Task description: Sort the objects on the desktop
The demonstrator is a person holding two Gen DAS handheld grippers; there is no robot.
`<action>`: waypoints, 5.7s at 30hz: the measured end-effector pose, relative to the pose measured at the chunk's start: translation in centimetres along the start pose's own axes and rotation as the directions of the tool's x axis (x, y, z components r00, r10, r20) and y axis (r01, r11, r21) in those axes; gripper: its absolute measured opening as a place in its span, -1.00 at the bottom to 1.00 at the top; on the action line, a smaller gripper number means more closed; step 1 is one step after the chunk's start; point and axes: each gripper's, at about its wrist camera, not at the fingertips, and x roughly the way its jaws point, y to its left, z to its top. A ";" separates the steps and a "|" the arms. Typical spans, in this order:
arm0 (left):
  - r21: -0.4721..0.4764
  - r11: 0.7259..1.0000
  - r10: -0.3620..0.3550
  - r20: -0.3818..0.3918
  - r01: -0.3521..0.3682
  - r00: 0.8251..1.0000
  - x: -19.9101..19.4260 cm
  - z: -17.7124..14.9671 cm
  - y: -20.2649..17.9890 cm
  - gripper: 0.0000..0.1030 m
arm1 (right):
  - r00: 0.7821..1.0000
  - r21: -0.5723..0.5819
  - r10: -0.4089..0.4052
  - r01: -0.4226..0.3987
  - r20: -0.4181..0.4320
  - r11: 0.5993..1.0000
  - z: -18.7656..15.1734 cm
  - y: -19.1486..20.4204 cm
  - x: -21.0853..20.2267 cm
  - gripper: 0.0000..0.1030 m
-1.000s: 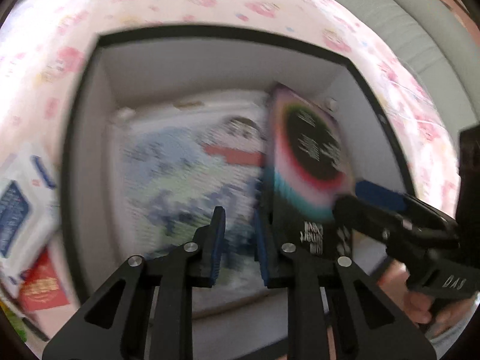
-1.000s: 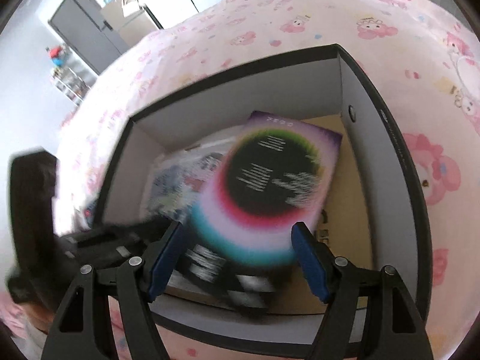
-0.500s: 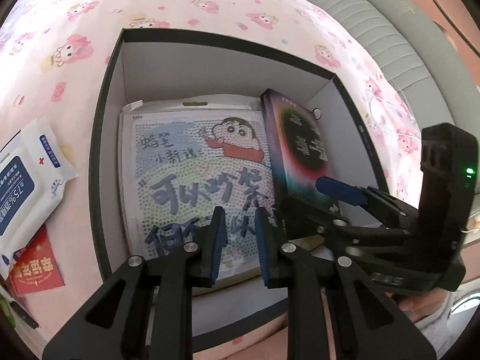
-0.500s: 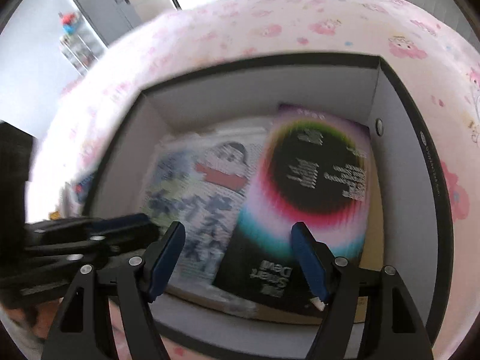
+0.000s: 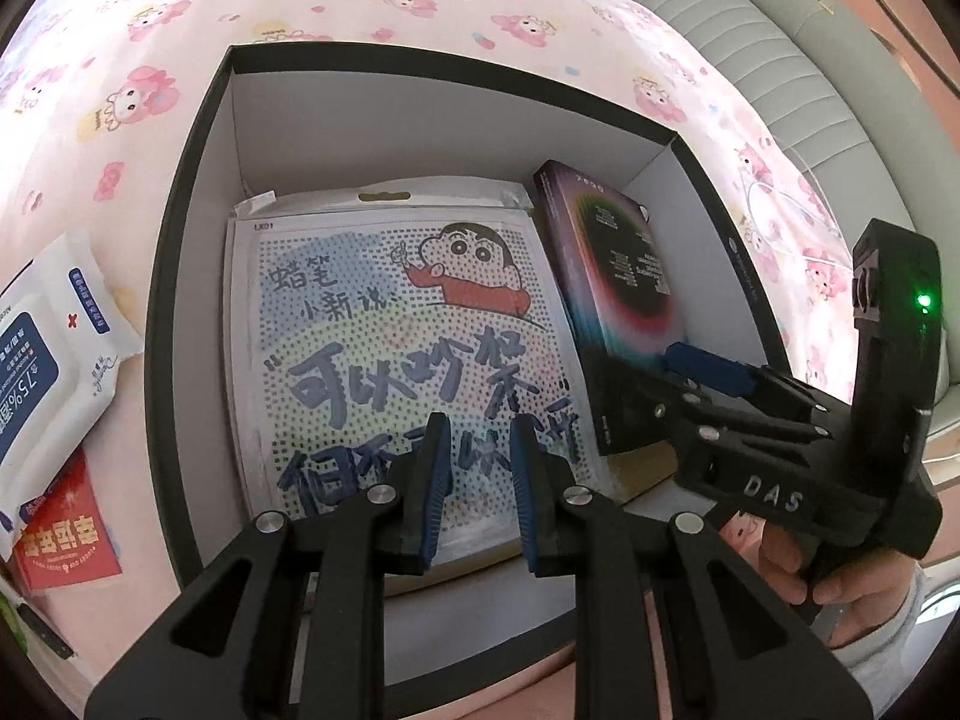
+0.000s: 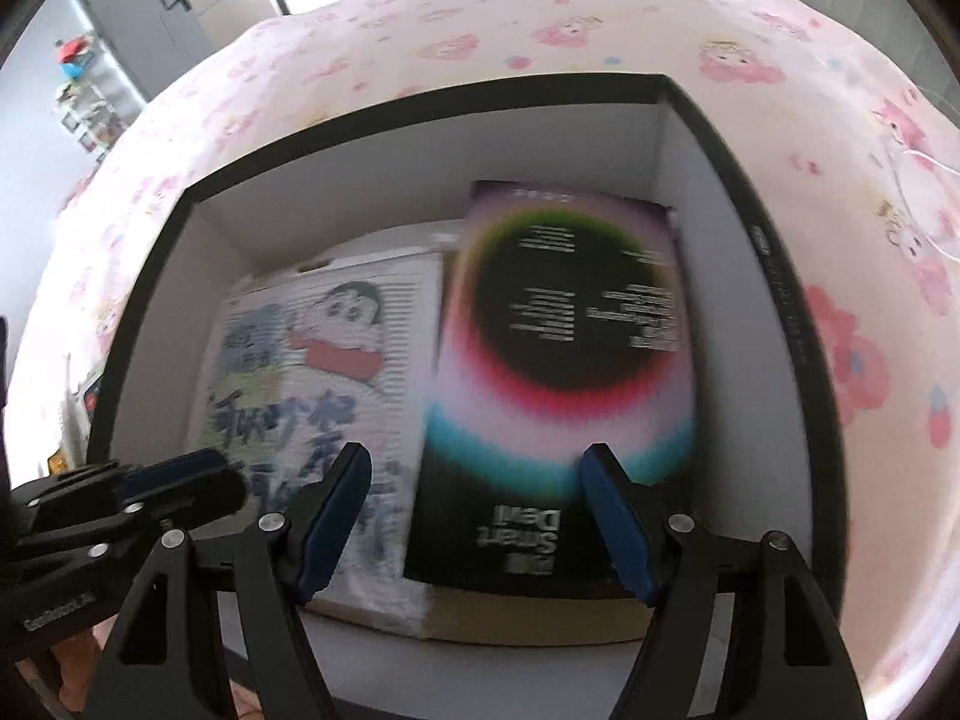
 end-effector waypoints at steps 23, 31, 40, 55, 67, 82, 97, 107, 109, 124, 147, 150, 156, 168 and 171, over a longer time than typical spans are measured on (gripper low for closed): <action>0.005 1.000 -0.008 -0.023 0.008 1.000 0.5 -0.4 -0.5 -0.57 | 0.999 0.046 -0.044 0.046 -0.028 0.998 -0.6 -1.5 -0.8 0.30; 0.007 0.999 -0.036 -0.033 0.036 0.999 1.2 -0.2 -0.6 -0.49 | 1.000 0.086 0.010 -0.007 -0.029 0.996 0.2 -2.4 -0.3 0.30; -0.007 0.998 -0.068 0.003 0.068 0.998 0.7 0.0 -0.4 -0.48 | 1.000 0.087 -0.017 0.015 0.018 0.996 -0.5 -3.0 -1.3 0.29; 0.029 0.998 0.040 0.218 -0.047 0.975 -5.0 0.4 -1.8 -0.25 | 0.982 0.001 -0.044 0.045 0.181 0.999 -0.9 0.8 -6.1 0.30; 0.036 0.993 0.101 0.286 -0.116 0.953 -13.1 -7.6 -1.2 -0.21 | 0.959 -0.089 0.083 -0.061 0.270 0.994 -7.1 6.0 -13.2 0.30; -0.314 0.919 0.316 0.228 -0.237 0.921 -21.4 -13.6 12.2 -0.23 | 0.923 -0.319 0.337 -0.267 0.188 0.909 -7.5 22.1 -11.3 0.25; -0.611 0.788 0.216 0.158 -0.077 0.964 -16.1 -10.9 23.4 -0.23 | 0.960 -0.419 0.257 -0.281 -0.115 0.863 -10.3 30.6 2.5 0.13; -0.692 0.722 0.131 0.137 0.000 0.982 -13.7 -11.3 26.6 -0.27 | 0.952 -0.409 0.243 -0.299 -0.184 0.862 -10.6 30.9 8.0 -0.03; -0.687 0.727 0.127 0.126 -0.006 0.984 -13.4 -11.2 26.4 -0.27 | 0.956 -0.418 0.236 -0.289 -0.174 0.862 -10.6 30.5 7.9 -0.45; -0.652 0.758 0.093 0.085 -0.015 0.992 -11.9 -11.0 24.8 -0.27 | 0.978 -0.412 0.205 -0.197 -0.026 0.890 -11.6 22.9 0.8 -0.84; -0.617 0.786 0.001 -0.060 -0.037 0.998 -3.6 -11.4 18.6 -0.27 | 0.971 -0.281 0.202 -0.231 -0.130 0.931 -12.9 19.4 2.9 -0.84; -0.619 0.785 -0.027 -0.059 -0.016 0.998 -3.0 -11.3 18.4 -0.27 | 0.954 -0.284 0.248 -0.287 -0.167 0.915 -13.6 19.3 3.1 -0.84; -0.638 0.770 -0.018 -0.059 -0.024 0.998 -3.0 -11.4 19.0 -0.61 | 0.932 -0.240 0.335 -0.360 -0.139 0.902 -12.7 18.3 1.8 -0.83; -0.586 0.806 -0.081 0.029 0.082 0.996 -5.0 -10.6 18.1 -0.80 | 0.925 -0.216 0.361 -0.379 -0.121 0.900 -12.5 17.4 0.4 -0.83; -0.638 0.770 -0.038 -0.036 0.007 0.999 -4.1 -11.3 19.0 -0.42 | 0.926 -0.222 0.352 -0.375 -0.136 0.900 -12.9 18.0 0.7 -0.82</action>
